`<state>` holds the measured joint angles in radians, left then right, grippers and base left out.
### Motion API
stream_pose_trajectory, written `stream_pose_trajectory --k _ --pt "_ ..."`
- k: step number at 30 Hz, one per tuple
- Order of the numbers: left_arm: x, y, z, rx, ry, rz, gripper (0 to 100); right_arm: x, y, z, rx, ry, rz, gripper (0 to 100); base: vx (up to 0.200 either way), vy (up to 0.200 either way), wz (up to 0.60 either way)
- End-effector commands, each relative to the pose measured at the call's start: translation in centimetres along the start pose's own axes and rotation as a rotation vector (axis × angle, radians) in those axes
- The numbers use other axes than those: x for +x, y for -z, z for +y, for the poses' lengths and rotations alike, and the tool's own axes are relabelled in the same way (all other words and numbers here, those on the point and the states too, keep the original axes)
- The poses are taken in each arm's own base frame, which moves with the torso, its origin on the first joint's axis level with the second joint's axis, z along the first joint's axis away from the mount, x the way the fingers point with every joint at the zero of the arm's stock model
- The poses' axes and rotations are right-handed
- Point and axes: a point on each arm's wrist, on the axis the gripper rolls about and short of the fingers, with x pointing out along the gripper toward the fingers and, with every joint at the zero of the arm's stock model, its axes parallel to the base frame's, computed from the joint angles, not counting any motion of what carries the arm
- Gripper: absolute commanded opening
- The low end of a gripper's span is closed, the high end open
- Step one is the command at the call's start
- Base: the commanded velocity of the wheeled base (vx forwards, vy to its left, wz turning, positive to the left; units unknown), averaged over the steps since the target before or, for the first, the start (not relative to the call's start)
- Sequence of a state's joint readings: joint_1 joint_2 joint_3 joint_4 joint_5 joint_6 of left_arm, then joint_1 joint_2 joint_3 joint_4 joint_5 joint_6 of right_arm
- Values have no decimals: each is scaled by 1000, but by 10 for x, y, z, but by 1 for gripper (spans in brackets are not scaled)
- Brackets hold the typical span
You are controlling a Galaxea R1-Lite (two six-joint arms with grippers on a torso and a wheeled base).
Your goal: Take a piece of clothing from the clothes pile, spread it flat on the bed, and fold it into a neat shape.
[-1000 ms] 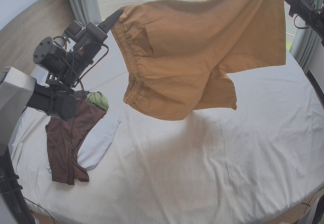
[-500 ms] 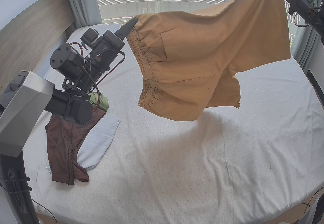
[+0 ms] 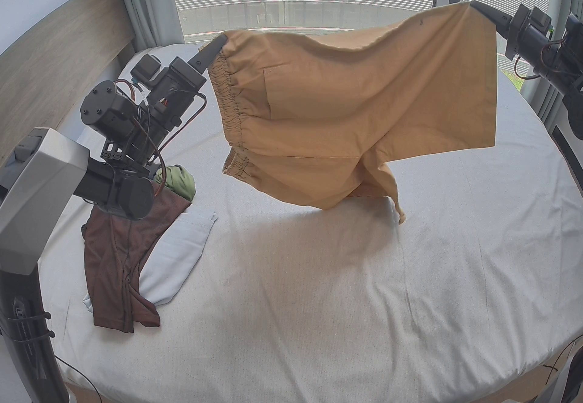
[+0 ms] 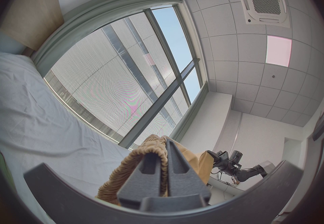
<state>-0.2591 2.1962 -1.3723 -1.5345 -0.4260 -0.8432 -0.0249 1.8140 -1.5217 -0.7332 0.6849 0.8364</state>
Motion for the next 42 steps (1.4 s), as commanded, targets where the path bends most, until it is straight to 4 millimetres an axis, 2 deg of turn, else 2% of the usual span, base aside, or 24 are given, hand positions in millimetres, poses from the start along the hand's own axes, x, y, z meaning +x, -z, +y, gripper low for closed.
stream_pose_trajectory --k 1,14,19,20,25,32,37,42 --pt "-3 -7 5 29 -7 -9 0 -1 17 -15 33 24 29 0 0 0 0" --pt "0 -7 2 35 5 -9 0 -3 21 -21 37 37 27 0 0 0 0" --pt "0 -15 5 83 5 -25 0 -1 30 -28 53 47 46 0 0 0 0" --pt "-4 -21 9 111 -4 -30 0 2 35 -36 57 53 49 0 0 0 0" --pt "-7 -30 15 153 1 -26 0 8 49 -49 58 38 50 0 0 0 0" --pt "-11 -34 22 210 -15 -29 0 7 64 -55 73 40 65 0 0 0 0" --pt "-12 -29 25 216 -20 -21 0 4 70 -57 77 44 71 0 0 0 0" --pt "-18 -21 32 283 -44 2 0 -4 84 -63 87 56 83 0 0 0 0"
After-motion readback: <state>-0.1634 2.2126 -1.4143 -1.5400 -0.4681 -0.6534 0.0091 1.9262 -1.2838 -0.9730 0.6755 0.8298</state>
